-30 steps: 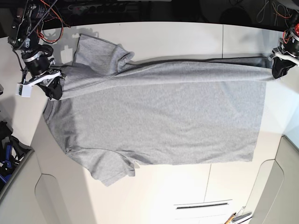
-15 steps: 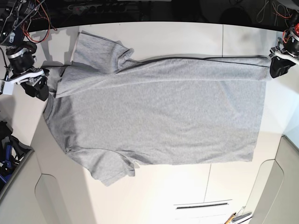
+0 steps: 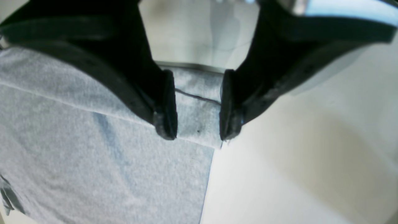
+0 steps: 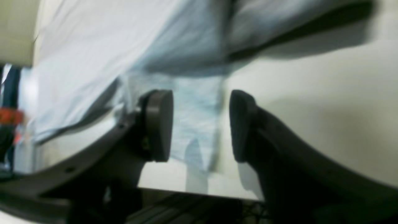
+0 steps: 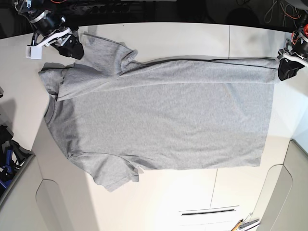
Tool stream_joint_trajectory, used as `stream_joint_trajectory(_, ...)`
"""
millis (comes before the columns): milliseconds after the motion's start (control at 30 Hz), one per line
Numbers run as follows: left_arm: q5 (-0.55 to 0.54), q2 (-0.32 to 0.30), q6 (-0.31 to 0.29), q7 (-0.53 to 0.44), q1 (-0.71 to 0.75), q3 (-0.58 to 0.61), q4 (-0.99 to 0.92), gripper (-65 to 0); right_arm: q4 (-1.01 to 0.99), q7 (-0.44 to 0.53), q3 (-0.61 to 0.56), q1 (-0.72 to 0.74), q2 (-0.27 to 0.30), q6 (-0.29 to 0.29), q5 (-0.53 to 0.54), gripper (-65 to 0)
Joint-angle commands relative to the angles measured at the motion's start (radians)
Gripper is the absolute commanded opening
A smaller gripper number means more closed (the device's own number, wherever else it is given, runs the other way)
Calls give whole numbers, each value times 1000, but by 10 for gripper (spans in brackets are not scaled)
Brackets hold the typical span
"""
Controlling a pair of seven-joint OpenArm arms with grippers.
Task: Fold the T-shirt properly
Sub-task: 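Release the hem with the right gripper and regrasp the shirt edge nearby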
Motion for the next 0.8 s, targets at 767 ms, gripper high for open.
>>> stream_joint_trajectory(767, -16, -19, -11, -10, -2, -7, 15, -392, 0, 137, -87, 0, -53, -162, -188, -355)
